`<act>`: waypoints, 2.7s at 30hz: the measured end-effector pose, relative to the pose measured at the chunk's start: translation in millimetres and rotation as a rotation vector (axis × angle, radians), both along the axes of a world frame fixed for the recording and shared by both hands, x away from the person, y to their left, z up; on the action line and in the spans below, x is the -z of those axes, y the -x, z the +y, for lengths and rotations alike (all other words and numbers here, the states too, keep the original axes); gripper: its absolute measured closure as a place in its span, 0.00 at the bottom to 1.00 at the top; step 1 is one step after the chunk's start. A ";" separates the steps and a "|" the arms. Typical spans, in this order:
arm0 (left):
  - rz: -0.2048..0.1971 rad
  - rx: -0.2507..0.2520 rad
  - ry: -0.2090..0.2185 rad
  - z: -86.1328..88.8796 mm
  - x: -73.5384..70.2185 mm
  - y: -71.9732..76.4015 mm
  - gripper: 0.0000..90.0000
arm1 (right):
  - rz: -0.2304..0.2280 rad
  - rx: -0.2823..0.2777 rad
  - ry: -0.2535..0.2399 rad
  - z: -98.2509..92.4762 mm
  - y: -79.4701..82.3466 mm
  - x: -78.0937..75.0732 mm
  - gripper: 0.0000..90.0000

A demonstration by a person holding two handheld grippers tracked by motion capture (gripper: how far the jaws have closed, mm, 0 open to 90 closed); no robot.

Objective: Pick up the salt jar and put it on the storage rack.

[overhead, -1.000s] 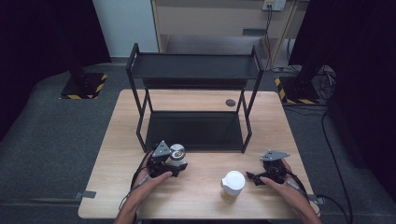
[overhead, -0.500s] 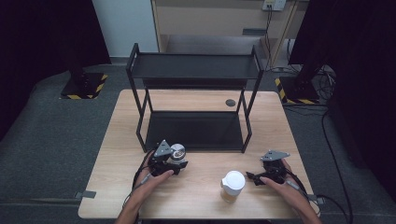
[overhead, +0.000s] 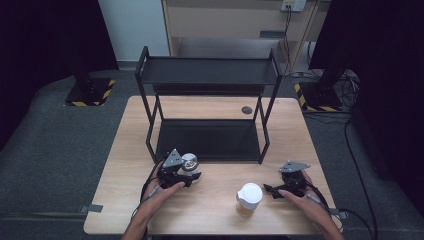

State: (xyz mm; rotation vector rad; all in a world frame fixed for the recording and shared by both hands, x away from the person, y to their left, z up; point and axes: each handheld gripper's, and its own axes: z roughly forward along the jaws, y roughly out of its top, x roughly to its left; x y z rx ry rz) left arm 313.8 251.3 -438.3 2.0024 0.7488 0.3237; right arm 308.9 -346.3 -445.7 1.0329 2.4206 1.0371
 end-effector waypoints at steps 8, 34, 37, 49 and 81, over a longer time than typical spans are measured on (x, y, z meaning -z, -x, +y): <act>-0.007 -0.018 -0.022 -0.5 -13.2 1.7 0.32 | 0.000 0.000 0.000 0.0 0.0 0.0 0.03; -0.037 -0.077 -0.020 -8.3 -50.3 -29.7 0.32 | 0.000 0.000 0.000 0.0 0.0 0.0 0.03; -0.044 -0.065 -0.016 -8.4 -55.9 -34.0 0.32 | 0.000 0.000 0.000 0.0 0.0 0.0 0.03; -0.069 -0.019 -0.022 -4.1 -84.4 -46.4 0.32 | 0.000 0.000 0.000 -0.1 0.0 0.0 0.03; -0.086 0.071 -0.073 13.2 -148.0 -66.2 0.32 | 0.001 -0.004 0.000 -0.3 -0.7 0.0 0.02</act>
